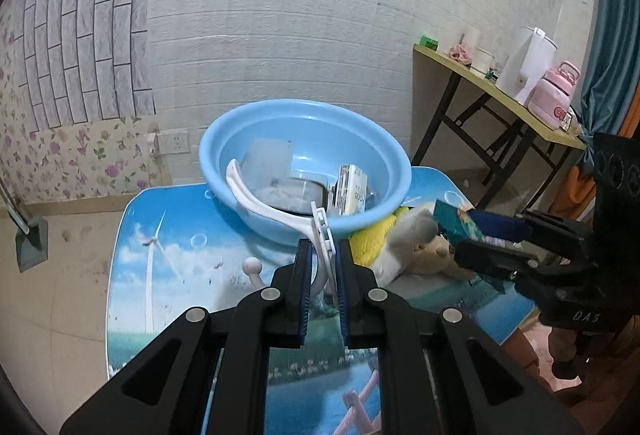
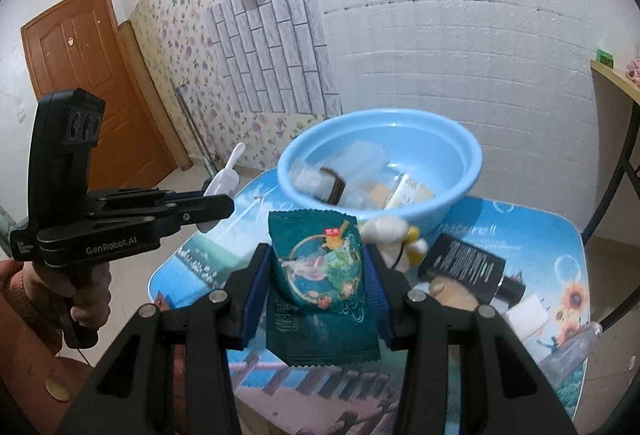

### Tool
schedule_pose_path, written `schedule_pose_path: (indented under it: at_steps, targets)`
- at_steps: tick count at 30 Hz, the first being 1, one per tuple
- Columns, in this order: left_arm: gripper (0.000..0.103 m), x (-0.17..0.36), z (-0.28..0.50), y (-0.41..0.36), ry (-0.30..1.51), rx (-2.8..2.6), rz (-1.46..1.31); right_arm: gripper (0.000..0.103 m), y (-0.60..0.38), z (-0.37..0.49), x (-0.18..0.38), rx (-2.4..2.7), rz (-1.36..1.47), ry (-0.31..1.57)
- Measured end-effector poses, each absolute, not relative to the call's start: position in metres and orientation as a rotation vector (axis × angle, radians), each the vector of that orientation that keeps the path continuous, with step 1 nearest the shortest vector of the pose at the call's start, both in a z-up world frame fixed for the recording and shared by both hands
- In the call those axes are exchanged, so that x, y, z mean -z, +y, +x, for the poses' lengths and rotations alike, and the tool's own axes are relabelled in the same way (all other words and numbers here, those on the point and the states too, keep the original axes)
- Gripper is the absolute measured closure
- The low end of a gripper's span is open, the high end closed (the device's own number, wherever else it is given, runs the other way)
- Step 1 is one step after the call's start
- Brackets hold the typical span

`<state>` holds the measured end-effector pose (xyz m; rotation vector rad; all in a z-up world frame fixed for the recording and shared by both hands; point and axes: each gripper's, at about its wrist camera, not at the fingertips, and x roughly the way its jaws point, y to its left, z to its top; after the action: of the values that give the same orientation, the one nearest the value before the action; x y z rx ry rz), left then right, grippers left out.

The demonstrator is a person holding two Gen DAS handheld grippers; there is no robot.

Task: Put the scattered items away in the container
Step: 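Lift the green snack packet up over the blue basin with the right tool, then open the right tool to drop the snack packet into the basin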

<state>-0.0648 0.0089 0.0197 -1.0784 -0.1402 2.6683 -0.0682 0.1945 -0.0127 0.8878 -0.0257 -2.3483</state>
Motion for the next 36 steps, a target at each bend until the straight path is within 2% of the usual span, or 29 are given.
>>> schedule_pose_path:
  at_steps: [11, 36]
  targets:
    - [0.093, -0.027, -0.101, 0.014, -0.11, -2.66, -1.081, 0.058, 0.201, -0.105, -0.004, 2.381, 0.842, -0.066]
    - [0.092, -0.003, -0.17, 0.033, -0.063, -2.598, -1.144, 0.058, 0.176, -0.181, 0.031, 2.307, 0.936, -0.021]
